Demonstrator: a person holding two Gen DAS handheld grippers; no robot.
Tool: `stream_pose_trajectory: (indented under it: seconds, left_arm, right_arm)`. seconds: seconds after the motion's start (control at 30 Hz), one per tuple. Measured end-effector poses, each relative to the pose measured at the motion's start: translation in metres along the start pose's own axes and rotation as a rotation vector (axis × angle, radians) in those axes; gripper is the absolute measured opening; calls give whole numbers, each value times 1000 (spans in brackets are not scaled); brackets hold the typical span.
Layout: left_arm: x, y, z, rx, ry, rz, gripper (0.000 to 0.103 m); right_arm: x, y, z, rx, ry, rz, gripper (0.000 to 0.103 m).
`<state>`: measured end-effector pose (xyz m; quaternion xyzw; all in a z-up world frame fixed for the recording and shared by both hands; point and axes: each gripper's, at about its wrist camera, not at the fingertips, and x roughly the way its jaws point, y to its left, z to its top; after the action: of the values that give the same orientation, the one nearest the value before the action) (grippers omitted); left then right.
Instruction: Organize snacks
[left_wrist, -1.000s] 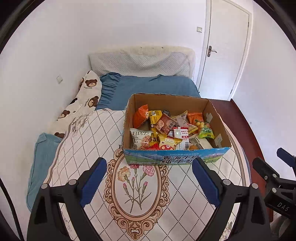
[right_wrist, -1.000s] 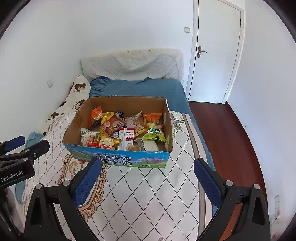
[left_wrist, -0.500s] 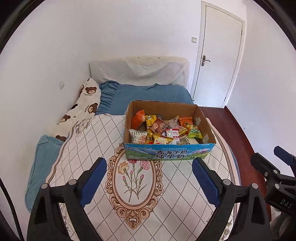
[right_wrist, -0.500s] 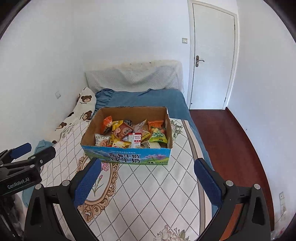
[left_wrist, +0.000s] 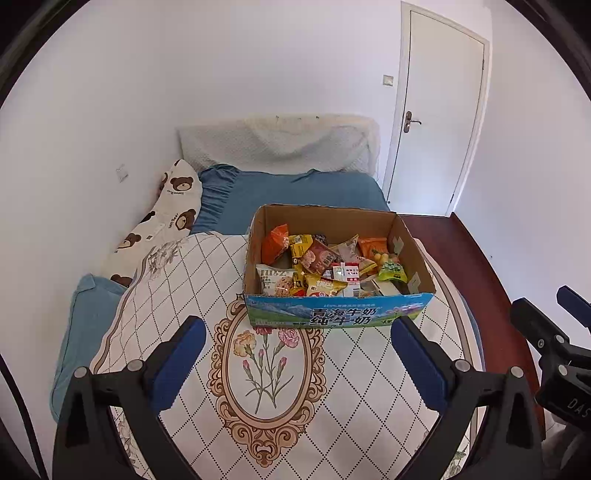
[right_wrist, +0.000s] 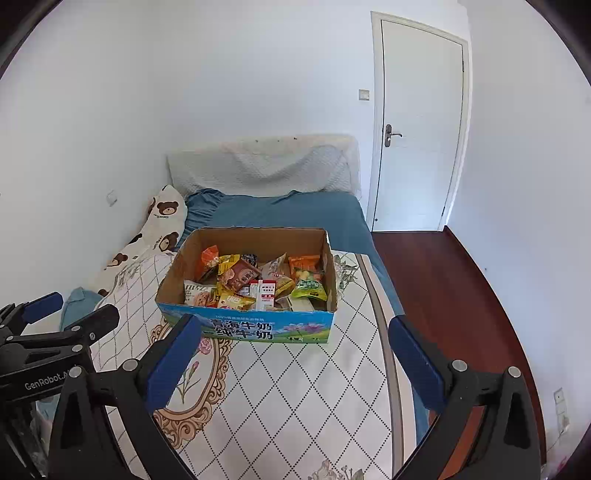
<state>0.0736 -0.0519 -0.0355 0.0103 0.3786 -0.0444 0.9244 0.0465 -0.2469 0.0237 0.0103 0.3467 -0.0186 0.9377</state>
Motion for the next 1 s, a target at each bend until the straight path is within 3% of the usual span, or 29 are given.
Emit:
stream_pose_trajectory:
  seconds: [0.6,1.0]
  left_arm:
    - [51,-13,18,21,14,56,103]
    - [48,-16,20,32,8,45,103]
  right_arm:
    - [72,-9,18,30,26,-29,103]
    - [80,-12,17,42,38,-28,103]
